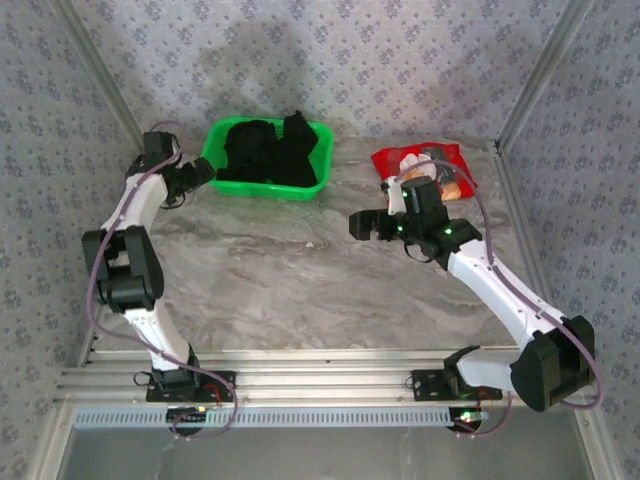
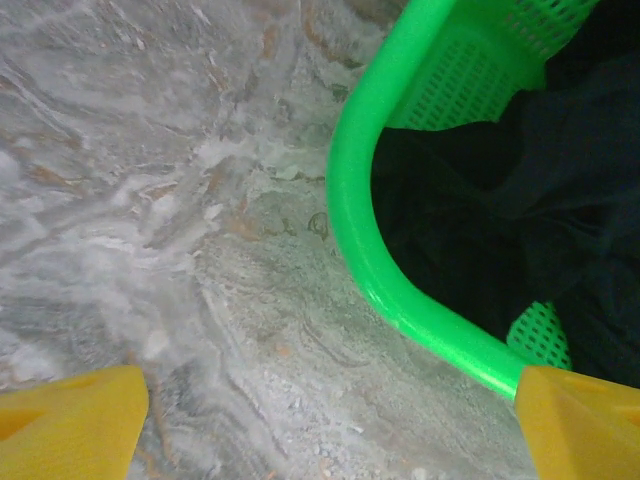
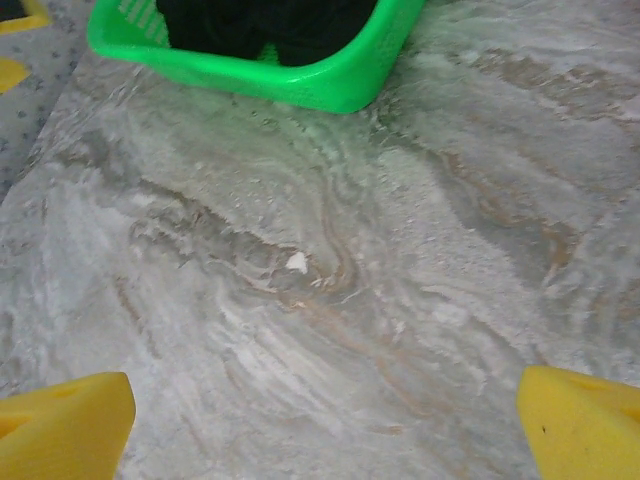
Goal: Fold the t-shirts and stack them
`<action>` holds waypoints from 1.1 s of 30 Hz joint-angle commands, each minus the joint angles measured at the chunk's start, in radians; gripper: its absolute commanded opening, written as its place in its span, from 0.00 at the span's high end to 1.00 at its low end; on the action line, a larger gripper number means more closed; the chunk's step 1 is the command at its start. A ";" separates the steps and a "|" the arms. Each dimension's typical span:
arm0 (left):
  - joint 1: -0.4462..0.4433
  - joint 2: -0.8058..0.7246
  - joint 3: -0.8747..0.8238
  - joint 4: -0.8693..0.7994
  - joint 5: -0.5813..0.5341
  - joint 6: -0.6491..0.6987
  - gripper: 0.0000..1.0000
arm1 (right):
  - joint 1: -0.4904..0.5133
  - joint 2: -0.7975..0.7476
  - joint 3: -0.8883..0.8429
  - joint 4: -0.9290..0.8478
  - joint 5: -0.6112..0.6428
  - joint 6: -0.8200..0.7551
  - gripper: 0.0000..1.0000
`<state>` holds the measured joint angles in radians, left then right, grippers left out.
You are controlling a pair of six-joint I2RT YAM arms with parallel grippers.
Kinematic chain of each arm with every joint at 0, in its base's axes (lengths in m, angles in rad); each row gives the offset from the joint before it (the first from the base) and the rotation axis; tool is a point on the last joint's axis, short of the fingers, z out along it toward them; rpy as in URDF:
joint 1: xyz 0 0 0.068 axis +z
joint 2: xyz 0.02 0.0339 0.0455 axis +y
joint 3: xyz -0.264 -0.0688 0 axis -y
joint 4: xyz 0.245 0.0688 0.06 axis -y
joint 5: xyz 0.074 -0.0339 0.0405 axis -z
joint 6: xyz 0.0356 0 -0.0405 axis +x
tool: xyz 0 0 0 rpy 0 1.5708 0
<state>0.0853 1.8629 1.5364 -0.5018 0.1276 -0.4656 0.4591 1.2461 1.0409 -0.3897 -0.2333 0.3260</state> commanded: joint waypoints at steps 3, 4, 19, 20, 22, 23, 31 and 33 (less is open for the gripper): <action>0.006 0.103 0.115 -0.043 0.069 -0.037 0.07 | 0.075 -0.018 0.037 -0.090 0.016 0.042 0.00; 0.007 0.122 0.127 -0.042 0.075 -0.040 0.08 | 0.087 -0.025 0.034 -0.096 0.024 0.049 0.00; 0.004 0.238 0.244 -0.097 0.101 -0.054 0.55 | 0.158 0.115 0.239 -0.082 0.018 0.046 0.00; 0.004 0.234 0.238 -0.105 0.101 -0.045 0.58 | 0.157 0.139 0.270 -0.088 0.017 0.036 0.00; 0.003 0.206 0.206 -0.115 0.105 -0.026 0.68 | 0.159 0.201 0.345 -0.104 0.016 0.017 0.00; 0.003 0.189 0.183 -0.115 0.103 -0.022 0.72 | 0.158 0.230 0.377 -0.113 0.017 0.012 0.00; -0.004 -0.052 -0.078 -0.106 0.081 -0.035 0.95 | 0.159 0.522 0.684 -0.249 0.047 0.028 0.00; -0.017 -0.127 -0.143 -0.109 0.077 -0.048 0.96 | 0.162 0.591 0.757 -0.277 0.047 0.033 0.00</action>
<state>0.0845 1.8553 1.4475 -0.5777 0.2169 -0.5343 0.6140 1.7660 1.7134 -0.5686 -0.2008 0.3584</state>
